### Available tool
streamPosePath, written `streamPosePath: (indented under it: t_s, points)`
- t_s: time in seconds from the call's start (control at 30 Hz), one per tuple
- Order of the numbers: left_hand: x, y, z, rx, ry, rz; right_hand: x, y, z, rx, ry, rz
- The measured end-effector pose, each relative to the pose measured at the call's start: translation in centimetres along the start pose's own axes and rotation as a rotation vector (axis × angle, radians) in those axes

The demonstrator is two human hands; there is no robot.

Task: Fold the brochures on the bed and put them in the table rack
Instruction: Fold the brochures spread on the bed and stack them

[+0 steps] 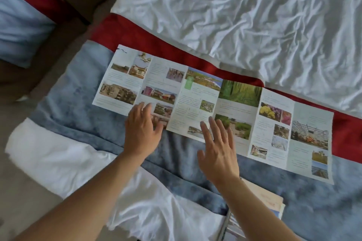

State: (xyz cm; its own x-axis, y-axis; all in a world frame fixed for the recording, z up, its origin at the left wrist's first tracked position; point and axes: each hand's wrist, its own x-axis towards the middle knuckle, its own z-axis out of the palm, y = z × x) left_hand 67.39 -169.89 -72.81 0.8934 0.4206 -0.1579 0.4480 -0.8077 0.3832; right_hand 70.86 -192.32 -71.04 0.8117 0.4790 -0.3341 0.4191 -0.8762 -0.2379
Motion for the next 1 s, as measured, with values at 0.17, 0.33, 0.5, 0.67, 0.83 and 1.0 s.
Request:
streamPosePath:
  t_s: [0.17,0.33,0.5,0.67,0.83,1.0]
  points:
    - [4.5,-4.7,-1.9,0.052,-0.036,-0.096,4.2,-6.0,1.8,-0.013,-0.102,-0.172]
    - [7.0,-8.2,-3.0,0.026,0.017,-0.363,6.4,-8.8,3.2,0.004,-0.141,-0.168]
    - [8.1,-8.8,-3.7,-0.151,0.177,-0.417,6.6,-8.4,3.2,0.021,-0.142,-0.148]
    - [7.6,-7.4,-4.7,-0.631,0.222,-0.354,6.6,-6.9,2.5,0.102,-0.069,-0.104]
    - [5.9,-3.4,-4.9,-0.655,0.167,-0.175,6.1,-6.2,2.0,0.204,-0.065,-0.093]
    - [4.5,-0.6,-3.1,-0.341,-0.171,0.171,5.0,-4.0,0.8,0.156,-0.016,-0.055]
